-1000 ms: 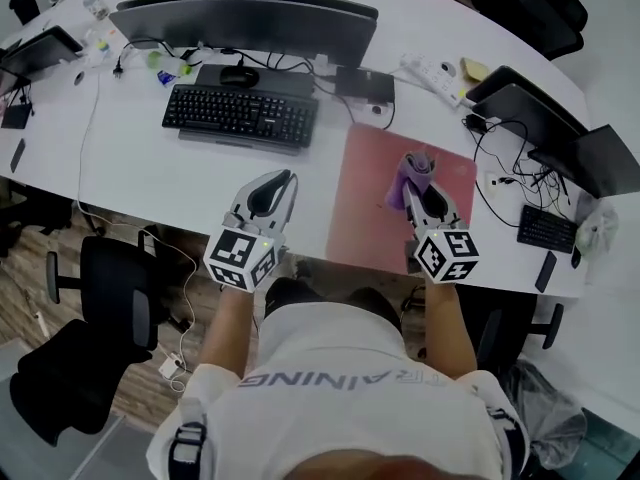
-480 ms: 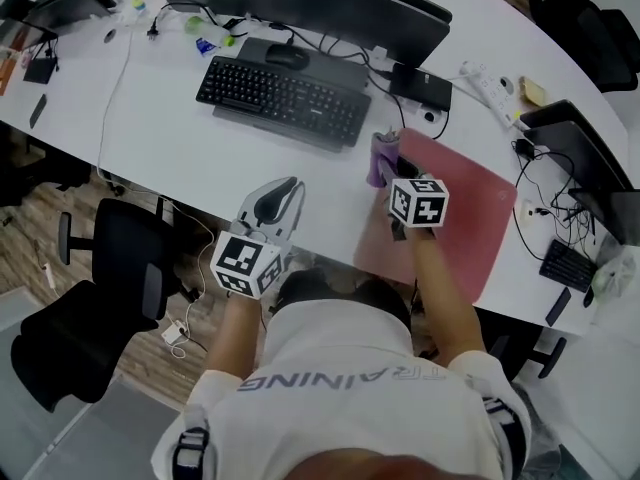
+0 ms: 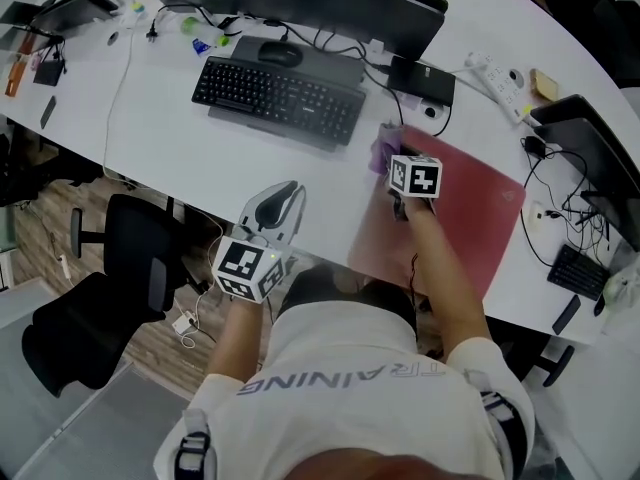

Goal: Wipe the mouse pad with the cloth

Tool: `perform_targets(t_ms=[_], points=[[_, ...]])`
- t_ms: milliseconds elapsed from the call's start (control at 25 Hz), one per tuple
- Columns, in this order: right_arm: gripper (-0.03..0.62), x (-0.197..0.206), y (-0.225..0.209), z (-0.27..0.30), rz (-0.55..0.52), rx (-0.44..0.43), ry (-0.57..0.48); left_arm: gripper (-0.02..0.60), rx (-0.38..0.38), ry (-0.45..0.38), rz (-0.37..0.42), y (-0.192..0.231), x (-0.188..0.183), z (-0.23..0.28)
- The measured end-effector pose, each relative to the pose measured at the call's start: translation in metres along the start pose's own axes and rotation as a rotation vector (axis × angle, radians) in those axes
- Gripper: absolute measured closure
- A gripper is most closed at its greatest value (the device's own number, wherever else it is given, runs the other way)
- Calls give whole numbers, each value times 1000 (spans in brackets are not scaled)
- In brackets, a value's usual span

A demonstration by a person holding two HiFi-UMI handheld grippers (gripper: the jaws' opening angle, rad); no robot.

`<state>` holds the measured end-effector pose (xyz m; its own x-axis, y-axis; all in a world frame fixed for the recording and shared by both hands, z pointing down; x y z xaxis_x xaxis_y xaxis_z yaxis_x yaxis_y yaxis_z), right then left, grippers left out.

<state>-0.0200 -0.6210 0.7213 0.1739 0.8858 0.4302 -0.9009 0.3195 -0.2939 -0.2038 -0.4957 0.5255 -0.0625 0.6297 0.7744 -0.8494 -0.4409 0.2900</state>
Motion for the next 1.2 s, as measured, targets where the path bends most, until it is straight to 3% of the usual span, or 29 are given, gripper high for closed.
perform_targets(t_ms=[560, 1200], points=[[496, 39, -119, -62, 70, 65, 10, 538, 29, 2, 45, -95, -22, 46], [496, 138, -308, -178, 209, 230, -15, 538, 134, 11, 115, -233, -24, 100]])
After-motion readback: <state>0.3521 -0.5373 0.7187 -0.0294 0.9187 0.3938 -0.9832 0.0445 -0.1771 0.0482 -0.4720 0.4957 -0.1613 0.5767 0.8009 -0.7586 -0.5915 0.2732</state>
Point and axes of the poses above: the fingertips, and each gripper's own axes: z forward along the fingers, y to its left, x out of its underside, the point moved 1 cm from there along -z, backward along the fingers, and after that the axes turned 12 degrees about y, right-handed, at the moved point
